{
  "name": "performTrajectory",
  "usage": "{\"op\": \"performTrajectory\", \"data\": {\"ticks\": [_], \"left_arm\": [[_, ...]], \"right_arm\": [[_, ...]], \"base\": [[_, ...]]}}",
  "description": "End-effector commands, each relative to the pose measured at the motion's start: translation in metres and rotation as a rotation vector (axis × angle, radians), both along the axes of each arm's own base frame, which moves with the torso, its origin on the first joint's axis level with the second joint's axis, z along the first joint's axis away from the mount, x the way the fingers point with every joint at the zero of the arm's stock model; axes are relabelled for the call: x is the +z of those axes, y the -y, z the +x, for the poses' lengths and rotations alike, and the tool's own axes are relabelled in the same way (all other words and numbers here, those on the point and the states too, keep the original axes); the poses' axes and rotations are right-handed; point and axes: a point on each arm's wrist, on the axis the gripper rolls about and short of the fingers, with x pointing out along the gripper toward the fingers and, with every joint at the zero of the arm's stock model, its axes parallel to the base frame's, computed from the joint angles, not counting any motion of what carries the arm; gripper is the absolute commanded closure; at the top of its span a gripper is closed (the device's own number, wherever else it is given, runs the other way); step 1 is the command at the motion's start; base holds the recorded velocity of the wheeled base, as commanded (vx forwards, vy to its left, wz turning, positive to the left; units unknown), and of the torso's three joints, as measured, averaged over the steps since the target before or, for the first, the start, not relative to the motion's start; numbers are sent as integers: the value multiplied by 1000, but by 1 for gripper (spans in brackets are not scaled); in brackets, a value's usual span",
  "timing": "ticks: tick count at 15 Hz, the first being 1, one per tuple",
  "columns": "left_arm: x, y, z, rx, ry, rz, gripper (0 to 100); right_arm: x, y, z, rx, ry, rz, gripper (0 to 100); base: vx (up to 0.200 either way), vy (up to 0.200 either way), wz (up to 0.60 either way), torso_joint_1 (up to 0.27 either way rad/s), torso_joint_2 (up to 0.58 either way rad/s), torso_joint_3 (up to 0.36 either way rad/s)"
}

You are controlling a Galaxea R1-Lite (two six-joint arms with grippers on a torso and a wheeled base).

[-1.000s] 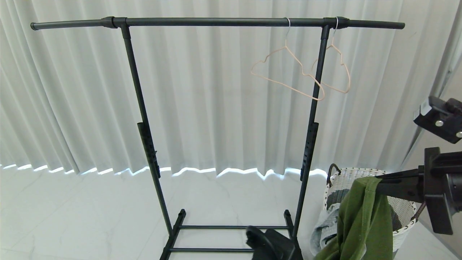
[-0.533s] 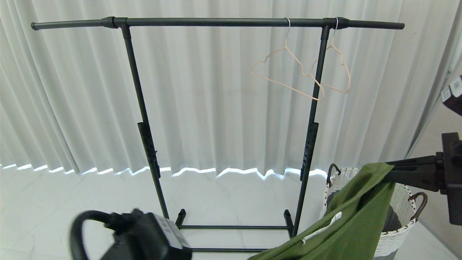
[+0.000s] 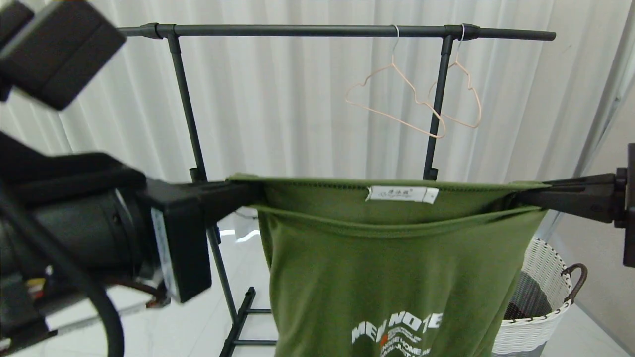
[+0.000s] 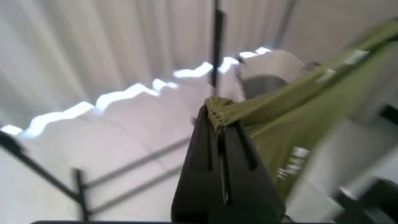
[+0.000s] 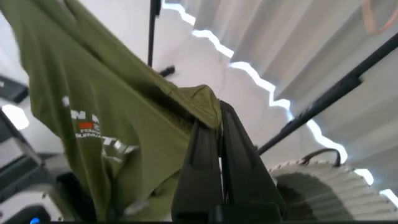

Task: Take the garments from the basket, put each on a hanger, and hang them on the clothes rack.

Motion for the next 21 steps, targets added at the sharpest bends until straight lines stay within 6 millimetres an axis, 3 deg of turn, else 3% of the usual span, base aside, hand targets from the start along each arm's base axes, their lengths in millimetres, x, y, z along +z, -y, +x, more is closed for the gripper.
{"op": "performTrajectory", "data": {"ticks": [1, 3, 6, 9, 11, 13, 17, 19, 21], "left_arm": [[18, 12, 27, 53, 63, 75, 100], [29, 13, 28, 36, 127, 115, 100], [29, 9, 22, 18, 142, 126, 100], [30, 13, 19, -2, 146, 112, 100], [34, 12, 19, 0, 157, 104, 100], [37, 15, 21, 1, 161, 87, 100], [28, 43, 43, 16, 185, 70, 100], [17, 44, 62, 69, 152, 104, 100], [15, 46, 66, 76, 149, 111, 100]], "right_arm": [[14, 1, -2, 1, 38, 31, 100], [25, 4, -5, -2, 72, 58, 100], [42, 8, -9, -44, 128, 88, 100], [42, 10, -10, -75, 127, 70, 100], [43, 34, -29, -220, 97, -7, 100], [39, 53, -52, -233, 40, -55, 100], [30, 67, -84, -25, -25, -73, 100], [26, 69, -87, -7, -19, -96, 100], [26, 69, -87, -10, -12, -102, 100]], "base": [[0, 0, 0, 0, 0, 0], [0, 0, 0, 0, 0, 0], [0, 0, 0, 0, 0, 0], [0, 0, 0, 0, 0, 0], [0, 0, 0, 0, 0, 0], [0, 0, 0, 0, 0, 0], [0, 0, 0, 0, 0, 0], [0, 0, 0, 0, 0, 0], [0, 0, 0, 0, 0, 0]]}}
